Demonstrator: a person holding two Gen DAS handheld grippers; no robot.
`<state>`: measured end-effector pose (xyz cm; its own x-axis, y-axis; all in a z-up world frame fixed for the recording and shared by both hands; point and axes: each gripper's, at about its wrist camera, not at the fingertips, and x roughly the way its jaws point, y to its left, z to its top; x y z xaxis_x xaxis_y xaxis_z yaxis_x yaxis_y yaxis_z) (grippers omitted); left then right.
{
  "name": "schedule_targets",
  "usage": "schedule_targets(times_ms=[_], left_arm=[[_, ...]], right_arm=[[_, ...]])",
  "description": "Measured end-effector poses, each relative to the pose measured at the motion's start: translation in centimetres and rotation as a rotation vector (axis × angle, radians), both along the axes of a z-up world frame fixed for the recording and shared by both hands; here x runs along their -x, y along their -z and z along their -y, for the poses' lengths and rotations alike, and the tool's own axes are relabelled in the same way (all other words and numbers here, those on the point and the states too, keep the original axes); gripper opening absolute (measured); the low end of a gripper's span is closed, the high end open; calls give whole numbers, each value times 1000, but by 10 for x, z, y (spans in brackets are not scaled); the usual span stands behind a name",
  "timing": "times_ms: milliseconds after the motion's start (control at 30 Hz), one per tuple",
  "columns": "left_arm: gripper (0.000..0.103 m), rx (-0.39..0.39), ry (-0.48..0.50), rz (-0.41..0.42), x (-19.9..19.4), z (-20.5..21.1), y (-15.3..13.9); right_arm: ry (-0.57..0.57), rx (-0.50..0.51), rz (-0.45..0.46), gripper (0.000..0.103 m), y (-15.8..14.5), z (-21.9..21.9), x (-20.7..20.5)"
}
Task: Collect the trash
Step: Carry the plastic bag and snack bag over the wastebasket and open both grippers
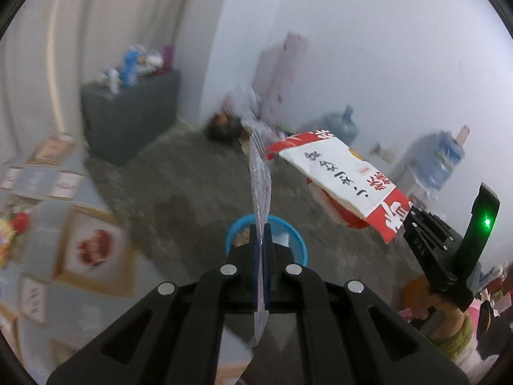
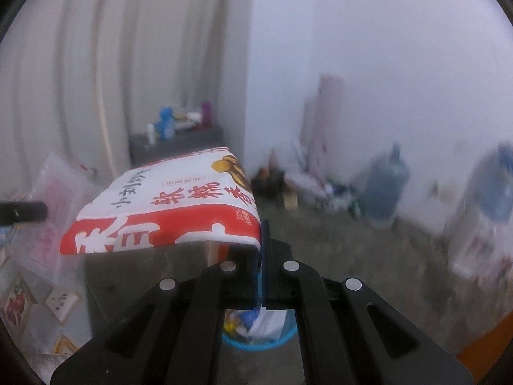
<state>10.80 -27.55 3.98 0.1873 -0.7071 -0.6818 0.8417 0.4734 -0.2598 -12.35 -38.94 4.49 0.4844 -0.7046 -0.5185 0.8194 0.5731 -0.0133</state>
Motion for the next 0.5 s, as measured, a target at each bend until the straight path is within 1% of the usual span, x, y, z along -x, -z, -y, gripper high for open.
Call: schedule_targets(times_ms=[33,67,100,133,200,233,300,333,400,433,467,500], left_arm=[[2,-27,22,-8,-1,17,9],[2,-53,40,-14,-1,35,20],[2,-82,60,-22,-1,53,31],[2,-100,71,-30,-2,64,39],[2,-163,99,-61,-6,98,66],[2,-184,101,-68,-8,109,75],[2,-231,119,-87,-11,136,98],[2,-244,123,-88,-12,145,106],[2,-276,135,-97,-16,170,127],[2,-292,140,-101,-18,181,136],[6,-305,145,-104,-19,191,142],[19,-324,149,-106,-19,202,152]], right_arm=[[14,-41,10,0,10,6,5],[34,-110,30,0,24,22,8],[47,-149,41,0,32,30,8],[70,-212,55,0,46,44,9],[107,-302,76,0,61,62,5],[124,-344,92,0,69,73,3],[159,-449,146,0,87,93,13],[170,-497,173,0,91,102,11],[202,-623,247,1,118,125,11],[200,-704,278,6,137,135,10],[206,-782,301,6,155,142,13],[221,-835,308,12,168,148,15]])
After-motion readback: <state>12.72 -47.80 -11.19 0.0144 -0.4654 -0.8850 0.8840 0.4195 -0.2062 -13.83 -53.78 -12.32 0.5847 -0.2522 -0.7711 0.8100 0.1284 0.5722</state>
